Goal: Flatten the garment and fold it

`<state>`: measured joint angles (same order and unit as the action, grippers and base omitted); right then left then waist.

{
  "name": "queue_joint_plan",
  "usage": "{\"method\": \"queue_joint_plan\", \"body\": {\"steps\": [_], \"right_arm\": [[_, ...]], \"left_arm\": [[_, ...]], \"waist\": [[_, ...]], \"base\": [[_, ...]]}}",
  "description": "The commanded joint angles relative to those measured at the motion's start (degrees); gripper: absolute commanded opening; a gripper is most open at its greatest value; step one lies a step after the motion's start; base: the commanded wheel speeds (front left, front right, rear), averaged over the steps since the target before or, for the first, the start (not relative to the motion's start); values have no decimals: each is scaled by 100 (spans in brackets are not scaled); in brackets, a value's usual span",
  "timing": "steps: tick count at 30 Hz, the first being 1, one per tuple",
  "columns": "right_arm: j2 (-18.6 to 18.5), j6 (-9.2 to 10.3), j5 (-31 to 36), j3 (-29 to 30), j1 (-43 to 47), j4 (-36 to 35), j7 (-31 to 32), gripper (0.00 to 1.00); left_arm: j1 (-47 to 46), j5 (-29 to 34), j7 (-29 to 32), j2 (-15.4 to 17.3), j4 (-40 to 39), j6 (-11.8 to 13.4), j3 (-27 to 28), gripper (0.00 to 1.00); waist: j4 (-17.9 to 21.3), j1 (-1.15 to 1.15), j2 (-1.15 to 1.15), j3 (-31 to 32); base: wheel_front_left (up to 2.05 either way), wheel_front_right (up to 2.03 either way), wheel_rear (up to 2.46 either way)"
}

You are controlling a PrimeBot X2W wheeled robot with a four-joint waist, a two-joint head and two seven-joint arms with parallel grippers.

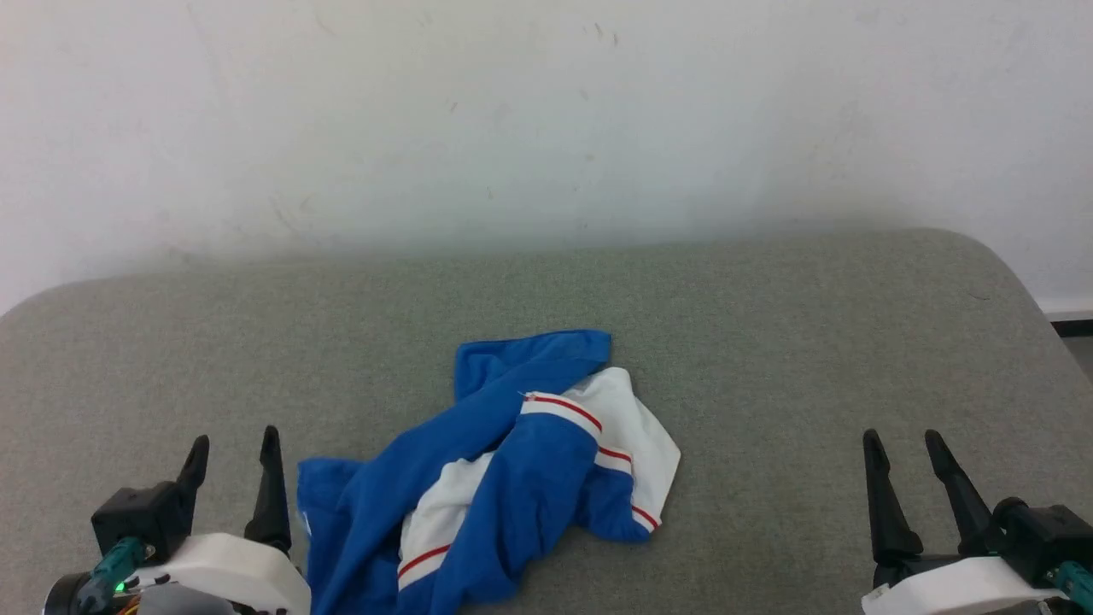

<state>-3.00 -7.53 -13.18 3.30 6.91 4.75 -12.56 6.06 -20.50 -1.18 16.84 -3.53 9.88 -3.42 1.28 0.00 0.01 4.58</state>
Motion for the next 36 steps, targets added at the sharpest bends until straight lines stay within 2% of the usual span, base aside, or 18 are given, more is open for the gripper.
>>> {"method": "queue_joint_plan", "body": {"steps": [1,8,16,21,30,31,32,33,36], "right_arm": [[13,4,-26,-21,2,-20,-4,100],[13,4,7,-94,-158,-45,13,100],[13,4,37,-266,-370,-41,46,100],[13,4,8,-310,-412,12,30,100],[13,4,-46,-380,-482,132,-27,100],[13,4,-56,-384,-491,149,-32,100],[13,4,-56,-384,-491,149,-32,100],[13,4,-73,-381,-499,183,-43,100],[13,4,-102,-352,-486,243,-63,100]], "left_arm": [[34,-35,35,10,-64,-4,-21,100],[-320,-131,385,23,244,-254,-323,100],[-1165,-319,1215,51,1403,-874,-889,100],[-1451,-462,1644,-17,1834,-1247,-1212,100],[-1483,-649,2505,-51,2403,-1535,-1747,100],[-1480,-670,2565,-51,2432,-1556,-1794,58],[-1480,-670,2565,-51,2432,-1556,-1794,58],[-1483,-696,2631,-33,2458,-1595,-1883,0],[-1600,-506,2261,88,2370,-1488,-1816,0]], "waist": [[-21,0,-1,-68],[-10,0,-1,-294],[129,0,-1,-584],[255,0,-1,-692],[383,0,-1,-793],[389,0,-1,-791],[389,0,-1,-791],[391,0,-1,-785],[355,0,-1,-732]], "base": [[0,0,0],[0,0,0],[0,0,0],[0,0,0],[0,0,0],[0,0,0],[0,0,0],[0,0,0],[0,0,0]]}}
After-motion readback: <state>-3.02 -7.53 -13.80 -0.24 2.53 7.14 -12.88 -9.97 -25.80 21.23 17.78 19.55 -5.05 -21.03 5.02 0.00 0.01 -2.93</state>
